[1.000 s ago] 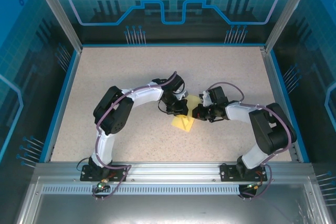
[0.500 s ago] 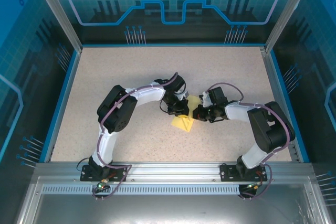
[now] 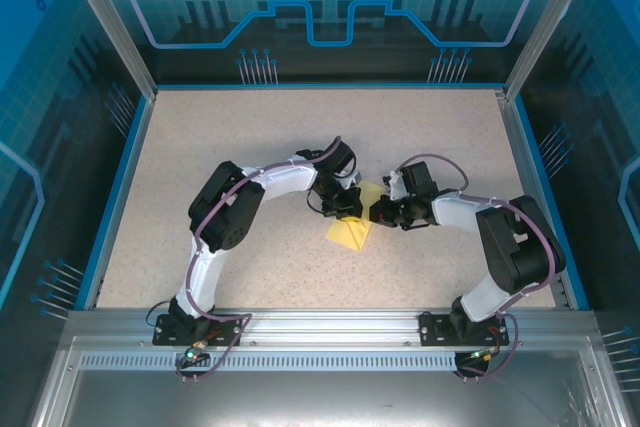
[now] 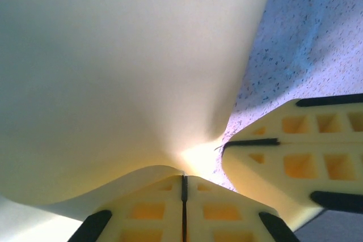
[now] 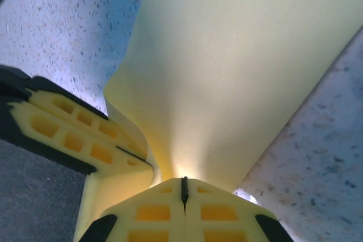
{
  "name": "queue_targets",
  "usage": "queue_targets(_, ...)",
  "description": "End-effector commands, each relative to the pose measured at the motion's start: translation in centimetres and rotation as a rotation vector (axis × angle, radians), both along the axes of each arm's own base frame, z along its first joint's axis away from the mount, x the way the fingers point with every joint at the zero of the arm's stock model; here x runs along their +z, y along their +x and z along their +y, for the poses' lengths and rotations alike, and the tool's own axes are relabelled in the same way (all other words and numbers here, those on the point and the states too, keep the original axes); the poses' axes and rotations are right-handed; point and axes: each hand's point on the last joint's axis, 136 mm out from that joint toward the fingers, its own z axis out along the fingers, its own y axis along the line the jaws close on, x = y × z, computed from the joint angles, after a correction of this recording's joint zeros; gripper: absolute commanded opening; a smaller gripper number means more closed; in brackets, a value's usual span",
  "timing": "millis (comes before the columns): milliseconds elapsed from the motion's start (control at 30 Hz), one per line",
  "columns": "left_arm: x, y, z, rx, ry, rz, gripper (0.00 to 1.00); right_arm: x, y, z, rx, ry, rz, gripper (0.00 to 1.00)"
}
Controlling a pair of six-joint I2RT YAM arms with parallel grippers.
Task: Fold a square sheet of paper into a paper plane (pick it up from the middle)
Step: Fold the triangle a second time at the center of the table.
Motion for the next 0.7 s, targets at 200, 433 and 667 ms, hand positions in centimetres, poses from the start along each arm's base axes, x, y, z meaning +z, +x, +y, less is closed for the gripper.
queue_targets(200, -0.5, 0.1, -0.8, 0.002, -0.006, 0.026, 0.08, -0.7, 0.9, -0.8, 0.006, -0.038, 0.007, 0.03)
queue_targets(433, -0.5, 0.3, -1.0, 0.001, -0.013, 0.024, 0.08, -1.7, 0.7, -1.0, 0.010, -0.055, 0.031, 0.02)
queue_targets(667, -0.6, 0.5, -1.4, -0.004, -0.019, 0.024, 0.08, -2.0, 0.4, -1.2, 0.014, -0.063, 0.041, 0.02)
